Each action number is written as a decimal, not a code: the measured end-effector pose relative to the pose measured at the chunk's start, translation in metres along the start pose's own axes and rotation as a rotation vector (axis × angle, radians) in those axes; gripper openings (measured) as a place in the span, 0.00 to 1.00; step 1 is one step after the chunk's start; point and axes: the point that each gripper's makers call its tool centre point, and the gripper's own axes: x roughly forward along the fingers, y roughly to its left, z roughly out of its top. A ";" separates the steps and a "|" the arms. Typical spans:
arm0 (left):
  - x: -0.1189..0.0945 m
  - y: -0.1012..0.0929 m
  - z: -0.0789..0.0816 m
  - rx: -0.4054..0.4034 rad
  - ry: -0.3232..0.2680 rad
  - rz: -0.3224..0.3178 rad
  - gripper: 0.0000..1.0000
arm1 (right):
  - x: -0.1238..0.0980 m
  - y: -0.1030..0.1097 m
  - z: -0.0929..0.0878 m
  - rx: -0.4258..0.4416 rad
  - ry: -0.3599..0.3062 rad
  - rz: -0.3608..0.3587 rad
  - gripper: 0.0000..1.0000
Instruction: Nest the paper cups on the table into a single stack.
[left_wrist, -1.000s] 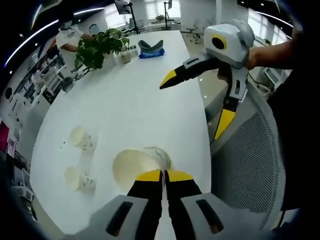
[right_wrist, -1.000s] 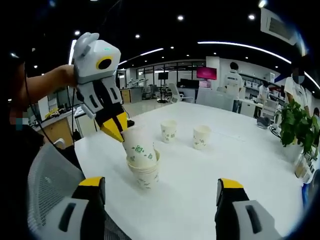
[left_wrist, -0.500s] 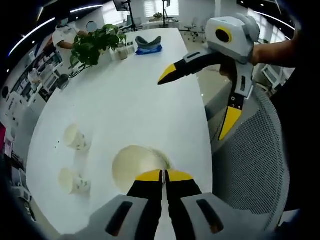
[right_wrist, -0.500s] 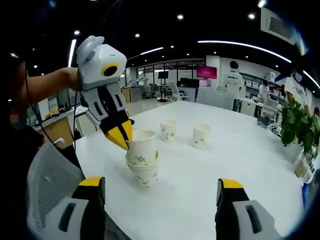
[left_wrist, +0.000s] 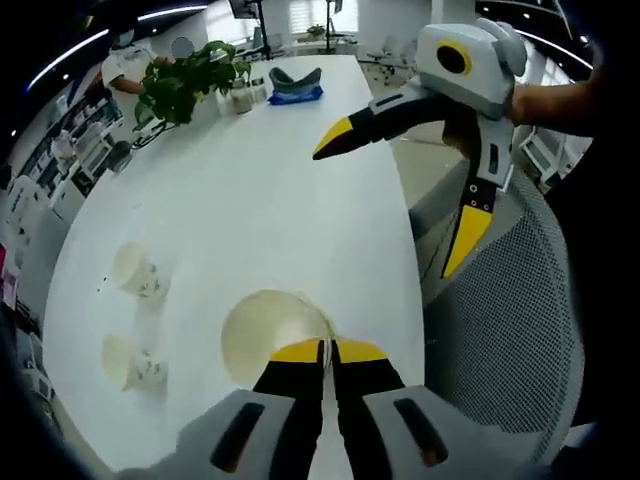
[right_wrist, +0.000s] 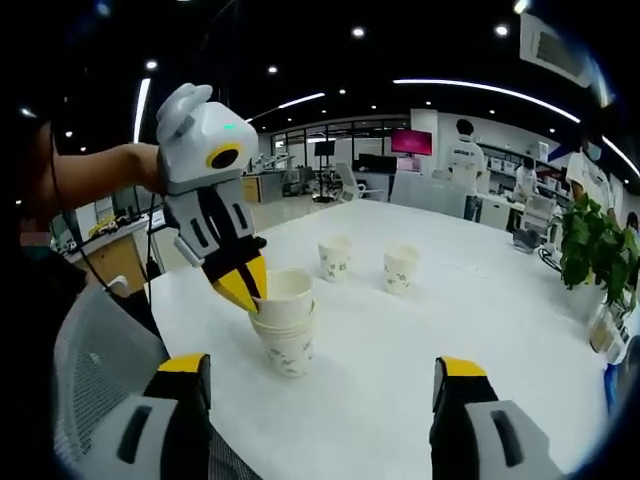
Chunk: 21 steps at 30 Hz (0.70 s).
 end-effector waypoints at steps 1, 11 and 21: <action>0.001 0.000 0.000 0.000 0.000 -0.004 0.01 | 0.000 0.000 0.000 0.000 0.000 0.000 0.93; 0.010 -0.007 -0.003 -0.008 0.005 -0.042 0.02 | 0.001 -0.001 -0.002 0.000 0.005 -0.002 0.93; 0.016 -0.009 -0.007 -0.007 0.009 -0.058 0.04 | 0.002 -0.002 -0.004 0.003 0.011 -0.002 0.93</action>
